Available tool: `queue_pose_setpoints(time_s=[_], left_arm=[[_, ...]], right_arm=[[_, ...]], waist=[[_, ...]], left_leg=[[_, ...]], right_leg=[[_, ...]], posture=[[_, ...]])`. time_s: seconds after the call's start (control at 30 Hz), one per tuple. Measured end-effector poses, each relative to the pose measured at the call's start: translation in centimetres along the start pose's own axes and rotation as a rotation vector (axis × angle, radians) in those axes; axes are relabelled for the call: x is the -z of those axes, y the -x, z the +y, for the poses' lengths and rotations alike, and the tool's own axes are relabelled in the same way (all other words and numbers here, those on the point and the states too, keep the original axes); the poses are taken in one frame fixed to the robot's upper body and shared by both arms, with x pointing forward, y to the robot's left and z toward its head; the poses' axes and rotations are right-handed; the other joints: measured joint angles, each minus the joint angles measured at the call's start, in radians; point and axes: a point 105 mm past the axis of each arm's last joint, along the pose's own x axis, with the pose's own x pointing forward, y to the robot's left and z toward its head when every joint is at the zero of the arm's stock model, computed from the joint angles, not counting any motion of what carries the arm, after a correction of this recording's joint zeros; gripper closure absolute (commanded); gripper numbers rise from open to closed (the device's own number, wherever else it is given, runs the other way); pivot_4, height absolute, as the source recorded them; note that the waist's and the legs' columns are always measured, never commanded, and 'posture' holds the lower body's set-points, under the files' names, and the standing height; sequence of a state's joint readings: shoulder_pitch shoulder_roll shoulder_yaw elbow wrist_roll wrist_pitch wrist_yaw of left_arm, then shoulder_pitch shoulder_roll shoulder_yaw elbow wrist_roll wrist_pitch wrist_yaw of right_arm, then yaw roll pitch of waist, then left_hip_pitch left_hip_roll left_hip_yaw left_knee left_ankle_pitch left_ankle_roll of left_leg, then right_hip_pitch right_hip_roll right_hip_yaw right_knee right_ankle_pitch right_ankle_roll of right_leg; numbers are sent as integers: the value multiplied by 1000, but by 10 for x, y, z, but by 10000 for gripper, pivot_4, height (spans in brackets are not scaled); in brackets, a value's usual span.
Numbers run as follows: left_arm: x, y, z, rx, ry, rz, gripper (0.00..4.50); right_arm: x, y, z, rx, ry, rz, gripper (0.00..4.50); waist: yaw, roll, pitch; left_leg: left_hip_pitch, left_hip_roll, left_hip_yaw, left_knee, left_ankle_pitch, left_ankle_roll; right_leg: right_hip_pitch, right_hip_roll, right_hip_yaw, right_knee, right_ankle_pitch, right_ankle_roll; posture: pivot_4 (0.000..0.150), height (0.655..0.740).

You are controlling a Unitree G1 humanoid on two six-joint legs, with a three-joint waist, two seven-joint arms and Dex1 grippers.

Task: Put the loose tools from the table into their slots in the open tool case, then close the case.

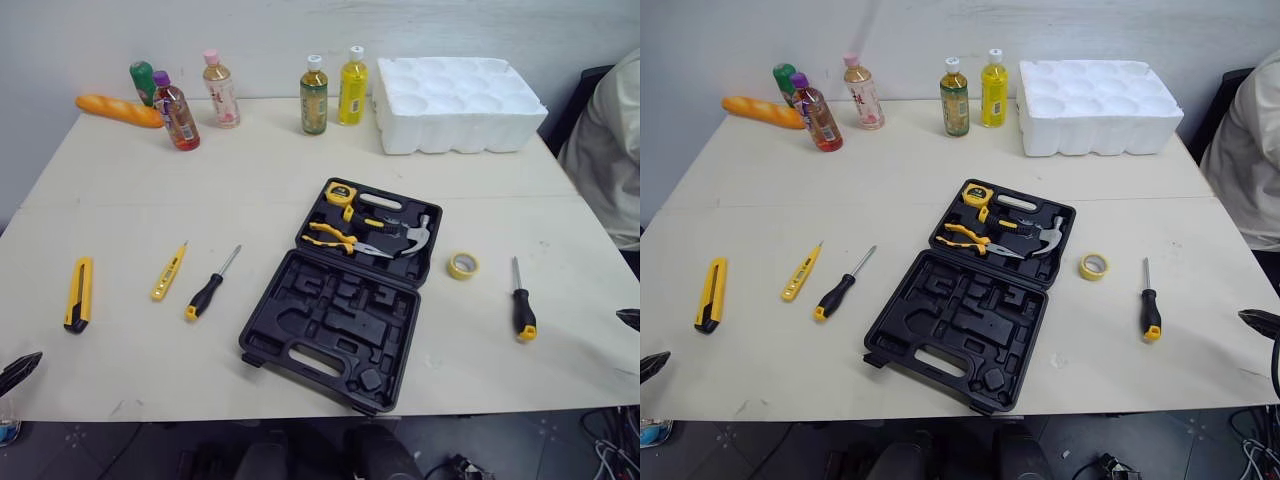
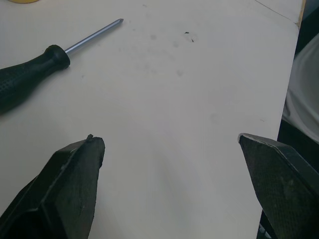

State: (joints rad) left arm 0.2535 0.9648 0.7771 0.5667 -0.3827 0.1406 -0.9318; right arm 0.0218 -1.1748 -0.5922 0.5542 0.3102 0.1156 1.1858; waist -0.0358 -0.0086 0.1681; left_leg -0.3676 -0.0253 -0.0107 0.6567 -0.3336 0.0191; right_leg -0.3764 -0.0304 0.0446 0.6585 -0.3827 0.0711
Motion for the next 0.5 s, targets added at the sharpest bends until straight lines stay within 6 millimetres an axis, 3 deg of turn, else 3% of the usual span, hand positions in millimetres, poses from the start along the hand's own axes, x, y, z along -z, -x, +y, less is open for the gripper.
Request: queue_pose_setpoints(time_s=[0.5], left_arm=[[-2,-11,11,-46,-21,-19,692]], right_arm=[[3,-6,7,5,-25,-7,0]], waist=[[0,0,0]], left_leg=[[0,0,1,0,0,0]], right_leg=[[0,0,0,1,0,0]], posture=[[1500,7400]])
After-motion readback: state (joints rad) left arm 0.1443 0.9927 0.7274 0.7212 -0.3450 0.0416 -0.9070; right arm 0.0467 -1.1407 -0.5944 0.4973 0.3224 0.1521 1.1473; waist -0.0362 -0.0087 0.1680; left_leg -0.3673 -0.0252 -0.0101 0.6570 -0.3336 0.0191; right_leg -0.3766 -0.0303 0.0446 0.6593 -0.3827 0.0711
